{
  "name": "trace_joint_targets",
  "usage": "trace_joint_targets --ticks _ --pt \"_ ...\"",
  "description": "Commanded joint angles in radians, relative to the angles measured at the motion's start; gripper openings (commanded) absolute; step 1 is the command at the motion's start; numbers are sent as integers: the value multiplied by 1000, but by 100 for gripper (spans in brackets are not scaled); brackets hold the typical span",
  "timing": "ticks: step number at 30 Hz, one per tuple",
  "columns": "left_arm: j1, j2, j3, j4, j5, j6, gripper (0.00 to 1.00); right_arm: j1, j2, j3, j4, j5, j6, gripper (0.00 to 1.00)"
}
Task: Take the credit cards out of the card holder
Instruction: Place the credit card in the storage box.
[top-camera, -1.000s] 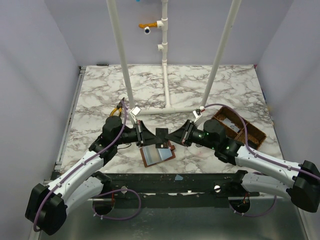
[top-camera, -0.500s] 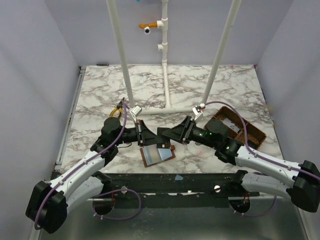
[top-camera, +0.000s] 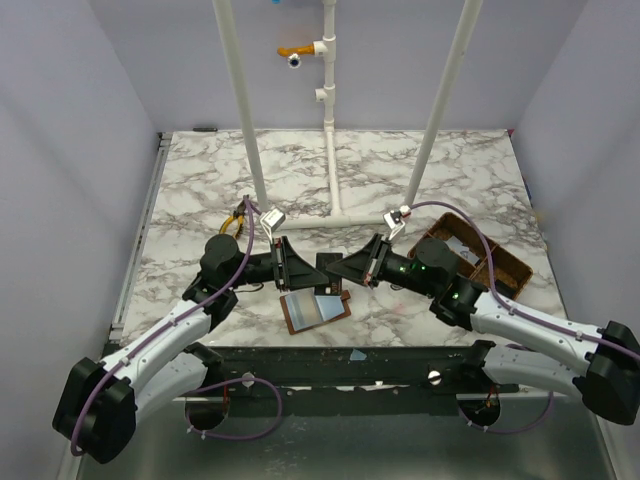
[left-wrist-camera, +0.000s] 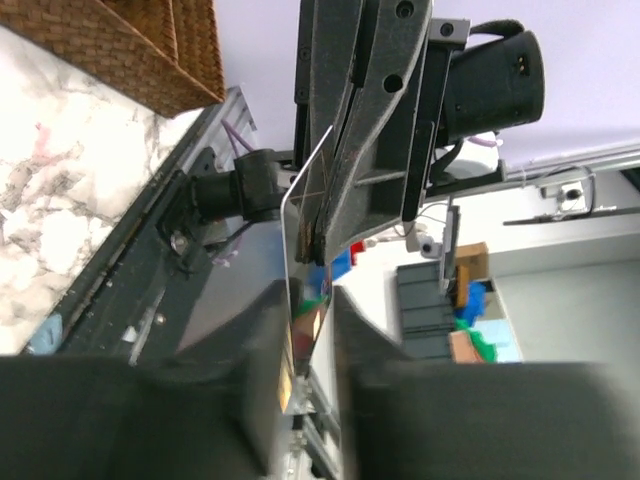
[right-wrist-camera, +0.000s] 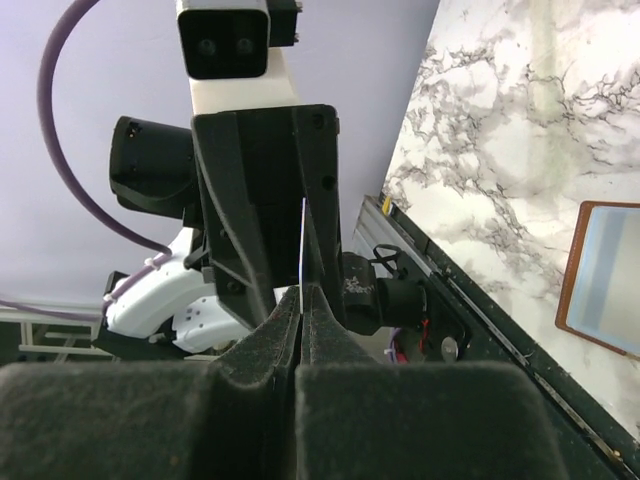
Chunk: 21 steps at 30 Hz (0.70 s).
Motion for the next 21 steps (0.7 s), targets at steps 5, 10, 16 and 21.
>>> trace_joint_targets --ticks 5,10,16,21 --pt "1 -62 25 -213 -33 153 68 -1 -104 28 -194 134 -83 1" --pt "-1 -121 137 -655 -242 406 83 -1 -213 68 -457 337 -128 1" --pt "-1 -125 217 -856 -369 539 84 -1 -282 162 -828 617 -143 1" --pt "-1 -104 249 -909 -400 595 85 -1 -294 226 -1070 803 -132 1"
